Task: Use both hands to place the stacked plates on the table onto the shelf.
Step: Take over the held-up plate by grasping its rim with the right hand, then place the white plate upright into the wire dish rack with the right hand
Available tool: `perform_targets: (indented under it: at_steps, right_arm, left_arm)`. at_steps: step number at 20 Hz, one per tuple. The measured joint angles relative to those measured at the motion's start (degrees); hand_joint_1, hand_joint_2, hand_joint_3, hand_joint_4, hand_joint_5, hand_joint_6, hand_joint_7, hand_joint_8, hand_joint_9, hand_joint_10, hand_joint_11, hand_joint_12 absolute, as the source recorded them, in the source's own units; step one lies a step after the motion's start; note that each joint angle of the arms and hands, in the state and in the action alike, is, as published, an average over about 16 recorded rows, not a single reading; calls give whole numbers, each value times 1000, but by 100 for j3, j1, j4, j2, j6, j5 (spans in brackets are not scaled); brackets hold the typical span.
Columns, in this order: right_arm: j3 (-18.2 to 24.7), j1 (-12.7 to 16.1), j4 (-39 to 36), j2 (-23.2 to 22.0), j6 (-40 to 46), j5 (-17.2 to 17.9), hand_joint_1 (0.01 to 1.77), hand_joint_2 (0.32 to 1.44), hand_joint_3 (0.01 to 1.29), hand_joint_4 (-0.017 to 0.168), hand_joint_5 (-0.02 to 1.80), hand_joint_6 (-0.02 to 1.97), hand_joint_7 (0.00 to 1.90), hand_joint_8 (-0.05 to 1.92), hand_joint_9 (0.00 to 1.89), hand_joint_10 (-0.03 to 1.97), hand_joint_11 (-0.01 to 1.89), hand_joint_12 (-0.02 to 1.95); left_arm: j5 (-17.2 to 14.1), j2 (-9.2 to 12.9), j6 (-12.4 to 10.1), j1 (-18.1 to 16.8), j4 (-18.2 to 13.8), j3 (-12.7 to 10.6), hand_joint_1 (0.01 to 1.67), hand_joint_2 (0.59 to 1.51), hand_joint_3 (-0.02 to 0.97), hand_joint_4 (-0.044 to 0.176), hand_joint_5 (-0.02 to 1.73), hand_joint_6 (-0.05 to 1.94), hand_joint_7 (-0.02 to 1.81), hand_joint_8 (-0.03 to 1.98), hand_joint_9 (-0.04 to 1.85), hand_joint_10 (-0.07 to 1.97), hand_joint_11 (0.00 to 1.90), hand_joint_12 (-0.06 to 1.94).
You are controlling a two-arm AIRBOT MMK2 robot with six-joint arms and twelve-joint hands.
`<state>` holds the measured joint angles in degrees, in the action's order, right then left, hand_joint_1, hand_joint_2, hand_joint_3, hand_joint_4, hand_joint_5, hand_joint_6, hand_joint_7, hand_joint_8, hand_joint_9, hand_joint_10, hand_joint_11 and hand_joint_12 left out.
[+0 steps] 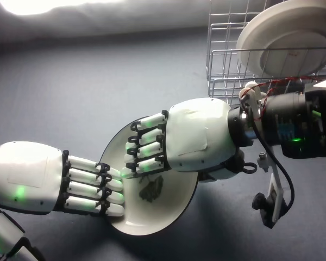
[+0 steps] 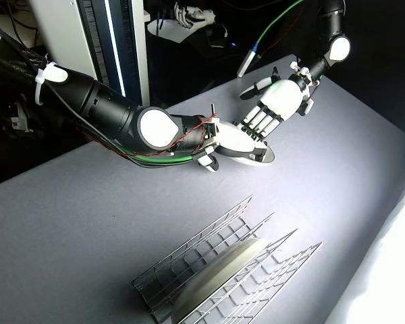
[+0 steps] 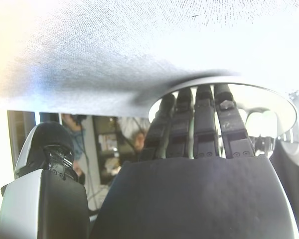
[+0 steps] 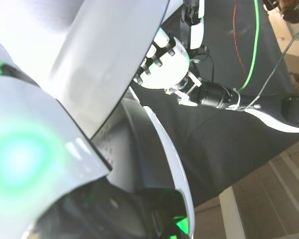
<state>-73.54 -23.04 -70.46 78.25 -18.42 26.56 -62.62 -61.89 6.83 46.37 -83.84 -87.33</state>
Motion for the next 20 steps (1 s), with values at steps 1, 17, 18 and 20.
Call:
perform_targets:
  at_steps: [1,17,18,20]
  right_arm:
    - [0,2,12,4,-12,5,1223,1057,13,4,269,39,308,16,316,53,36,1129]
    - [56,-2,178,-31,-168,261,1245,1019,14,-9,706,259,780,169,765,411,564,1307]
    - [76,3,196,-54,-173,267,1243,1015,14,-9,714,280,791,204,783,471,600,1300]
    - [124,22,238,-110,-183,270,1240,1007,13,-9,727,323,810,279,819,589,666,1287]
  left_arm:
    - [0,0,0,0,-1,0,23,1105,-3,-11,55,-31,74,-17,79,-24,21,135]
    - [-14,64,-59,-210,-157,53,22,1107,-2,-10,59,-30,84,-14,101,-18,23,176]
    - [-3,87,-68,-268,-176,71,22,1107,-2,-9,62,-29,89,-12,106,-16,22,183]
    - [31,153,-95,-406,-205,117,23,1108,-2,-7,70,-24,98,-8,115,-13,22,196]
